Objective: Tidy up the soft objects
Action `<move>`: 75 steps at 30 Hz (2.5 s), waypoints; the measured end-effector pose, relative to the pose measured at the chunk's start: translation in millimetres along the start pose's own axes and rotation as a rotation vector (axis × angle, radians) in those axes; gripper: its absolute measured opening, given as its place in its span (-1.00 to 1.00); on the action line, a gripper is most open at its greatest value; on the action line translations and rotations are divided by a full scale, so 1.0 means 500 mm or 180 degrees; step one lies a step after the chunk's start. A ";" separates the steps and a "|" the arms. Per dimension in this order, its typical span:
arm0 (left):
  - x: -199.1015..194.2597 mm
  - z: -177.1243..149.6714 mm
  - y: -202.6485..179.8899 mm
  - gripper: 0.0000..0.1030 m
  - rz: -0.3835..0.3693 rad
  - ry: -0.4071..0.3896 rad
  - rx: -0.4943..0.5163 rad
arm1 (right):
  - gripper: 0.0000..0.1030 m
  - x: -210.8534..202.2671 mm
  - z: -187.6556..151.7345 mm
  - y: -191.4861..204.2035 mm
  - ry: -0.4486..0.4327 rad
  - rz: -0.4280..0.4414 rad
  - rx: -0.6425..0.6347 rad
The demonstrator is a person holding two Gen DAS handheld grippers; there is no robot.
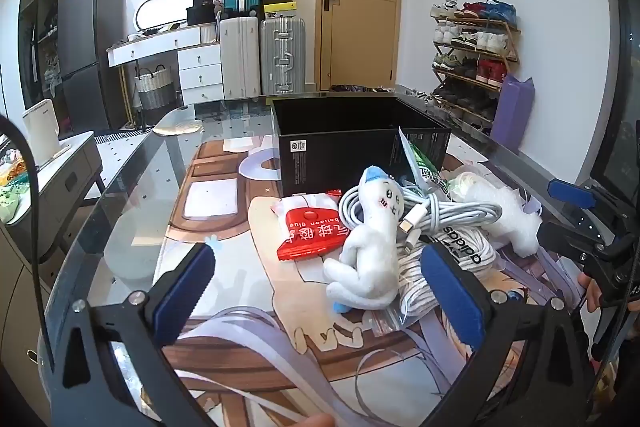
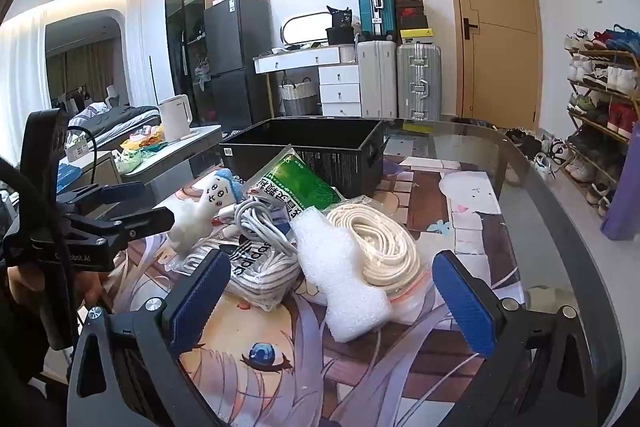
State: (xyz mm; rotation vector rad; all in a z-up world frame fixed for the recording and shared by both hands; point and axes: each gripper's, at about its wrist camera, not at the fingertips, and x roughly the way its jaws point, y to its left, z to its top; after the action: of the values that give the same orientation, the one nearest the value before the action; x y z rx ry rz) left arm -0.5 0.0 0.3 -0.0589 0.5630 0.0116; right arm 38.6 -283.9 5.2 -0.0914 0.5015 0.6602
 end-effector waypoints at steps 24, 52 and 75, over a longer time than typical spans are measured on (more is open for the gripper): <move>0.003 -0.003 -0.010 1.00 0.0000 0.0009 0.0085 | 0.99 0.004 -0.010 0.004 0.0033 0.0003 -0.0024; 0.002 -0.006 -0.009 1.00 0.0005 0.0003 0.0083 | 0.99 0.009 -0.014 0.010 0.0059 -0.0005 -0.0049; 0.018 -0.006 -0.012 1.00 0.0089 0.0083 0.0124 | 0.99 0.022 0.003 -0.009 0.0198 -0.0074 0.0010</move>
State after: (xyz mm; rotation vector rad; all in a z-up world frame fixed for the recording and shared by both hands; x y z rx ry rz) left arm 5.6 -6.2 -6.8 -0.0134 0.5901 0.0271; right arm 49.2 -281.1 1.0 -0.1150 0.5608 0.6353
